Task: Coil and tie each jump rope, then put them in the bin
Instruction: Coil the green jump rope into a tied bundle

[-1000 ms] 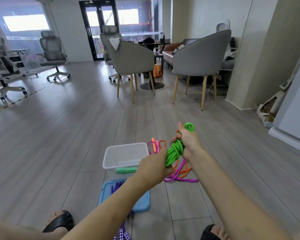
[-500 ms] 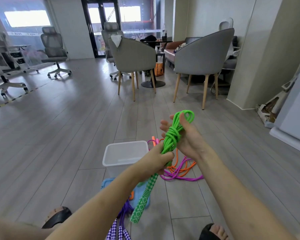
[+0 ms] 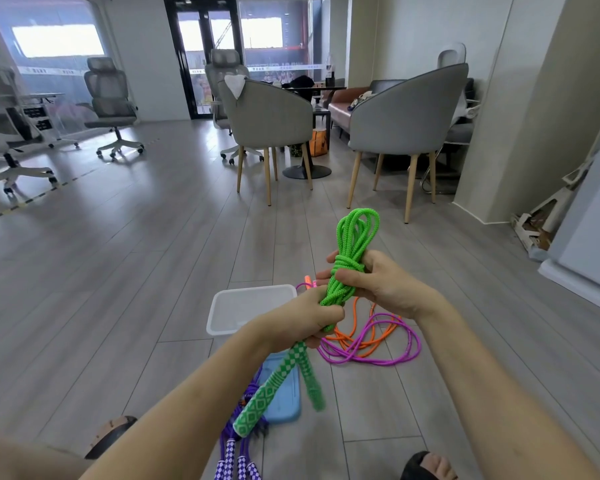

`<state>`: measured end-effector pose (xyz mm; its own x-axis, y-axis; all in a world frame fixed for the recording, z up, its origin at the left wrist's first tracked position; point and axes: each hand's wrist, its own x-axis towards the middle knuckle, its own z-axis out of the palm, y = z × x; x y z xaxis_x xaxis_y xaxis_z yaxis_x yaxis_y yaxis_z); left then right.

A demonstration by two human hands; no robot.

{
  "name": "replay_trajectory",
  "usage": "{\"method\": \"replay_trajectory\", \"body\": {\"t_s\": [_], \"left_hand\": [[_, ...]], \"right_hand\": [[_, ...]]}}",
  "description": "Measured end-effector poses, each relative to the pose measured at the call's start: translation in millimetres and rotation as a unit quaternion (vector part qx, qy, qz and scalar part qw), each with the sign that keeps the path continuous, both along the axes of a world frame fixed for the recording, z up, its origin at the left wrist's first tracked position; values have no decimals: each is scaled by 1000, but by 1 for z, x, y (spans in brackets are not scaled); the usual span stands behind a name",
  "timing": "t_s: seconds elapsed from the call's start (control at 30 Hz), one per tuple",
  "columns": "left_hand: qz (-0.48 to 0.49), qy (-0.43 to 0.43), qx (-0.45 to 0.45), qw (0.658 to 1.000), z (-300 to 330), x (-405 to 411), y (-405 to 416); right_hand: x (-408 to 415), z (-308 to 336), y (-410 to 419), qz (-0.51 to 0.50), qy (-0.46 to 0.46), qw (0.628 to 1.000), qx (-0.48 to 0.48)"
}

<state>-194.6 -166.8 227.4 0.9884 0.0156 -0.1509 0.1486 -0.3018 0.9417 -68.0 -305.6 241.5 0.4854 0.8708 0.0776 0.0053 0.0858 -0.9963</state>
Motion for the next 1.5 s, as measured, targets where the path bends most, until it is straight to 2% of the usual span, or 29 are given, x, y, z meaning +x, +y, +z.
{"method": "replay_trajectory", "body": {"t_s": [0.17, 0.23, 0.37, 0.47, 0.57, 0.63, 0.77, 0.87, 0.97, 1.03, 1.17, 1.3, 1.37, 1.5], "left_hand": [[53, -52, 34, 997, -13, 5, 0], [50, -65, 41, 996, -19, 6, 1], [36, -79, -25, 996, -39, 0, 0], [23, -73, -12, 997, -66, -4, 2], [72, -73, 19, 995, -91, -6, 0], [97, -91, 39, 990, -97, -7, -1], [92, -70, 102, 988, -101, -10, 0], [114, -57, 89, 988, -102, -11, -5], [147, -57, 38, 987, -101, -8, -4], [171, -52, 8, 984, -102, -6, -1], [214, -46, 36, 975, -111, -4, 11], [245, -33, 18, 969, -123, -12, 21], [260, -31, 15, 965, -128, -17, 27], [248, 12, 45, 968, -147, -36, 42]], "right_hand": [[-9, -12, 18, -20, 126, 987, 97], [-12, -9, 23, -49, 158, 981, 105], [-16, -2, 29, -104, 208, 962, 144], [-17, 2, 28, -107, 267, 938, 193], [-14, 6, 26, -109, 263, 935, 212], [-9, 6, 26, -146, 267, 928, 213], [3, 1, 27, -165, 324, 902, 233], [9, -5, 29, -166, 327, 900, 234], [10, -13, 30, -188, 313, 906, 213], [10, -22, 31, -188, 288, 925, 164], [6, -46, 38, -163, 230, 958, 43], [-1, -75, 40, -131, 184, 974, -35], [-6, -90, 46, -129, 200, 970, -50], [-18, -119, 68, -164, 242, 956, -1]]}}
